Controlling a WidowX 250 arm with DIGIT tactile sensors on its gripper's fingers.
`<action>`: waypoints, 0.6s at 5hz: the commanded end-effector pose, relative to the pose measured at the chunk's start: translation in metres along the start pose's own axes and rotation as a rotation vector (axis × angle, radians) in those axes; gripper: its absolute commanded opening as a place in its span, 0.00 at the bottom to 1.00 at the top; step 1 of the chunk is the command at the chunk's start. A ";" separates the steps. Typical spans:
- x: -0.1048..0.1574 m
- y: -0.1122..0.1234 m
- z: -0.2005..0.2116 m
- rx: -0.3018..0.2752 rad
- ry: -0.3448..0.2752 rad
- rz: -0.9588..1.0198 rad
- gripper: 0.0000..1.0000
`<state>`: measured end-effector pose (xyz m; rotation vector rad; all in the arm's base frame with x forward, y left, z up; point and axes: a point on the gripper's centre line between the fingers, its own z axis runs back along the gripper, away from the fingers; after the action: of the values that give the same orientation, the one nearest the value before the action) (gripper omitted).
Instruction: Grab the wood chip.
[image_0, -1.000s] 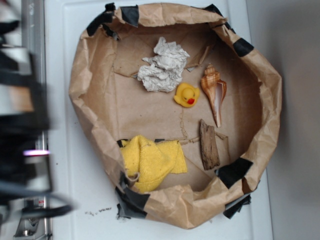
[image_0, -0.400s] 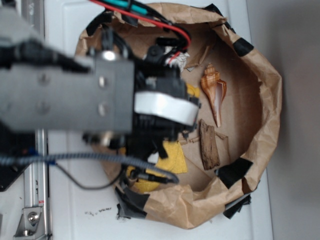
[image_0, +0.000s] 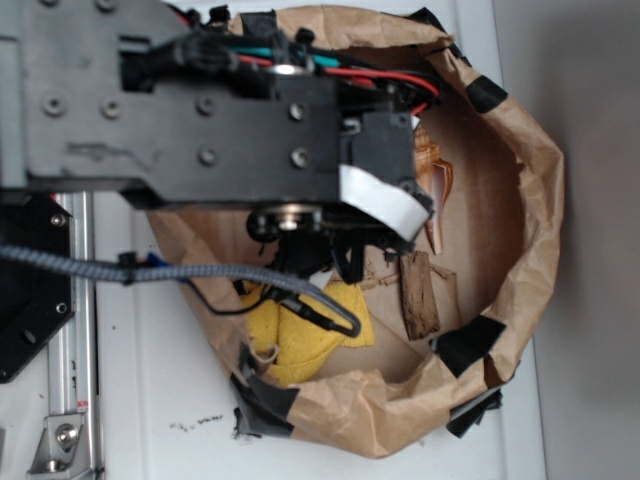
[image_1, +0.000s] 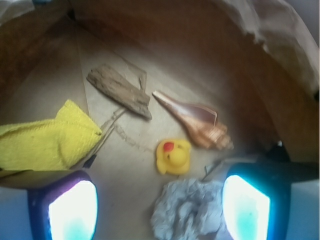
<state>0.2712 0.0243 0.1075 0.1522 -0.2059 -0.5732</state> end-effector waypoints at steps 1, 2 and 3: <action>0.031 -0.002 -0.028 0.040 -0.064 -0.128 1.00; 0.047 -0.007 -0.044 0.005 -0.090 -0.185 1.00; 0.057 -0.019 -0.055 -0.032 -0.078 -0.235 1.00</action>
<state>0.3115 -0.0057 0.0407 0.0961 -0.1994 -0.7784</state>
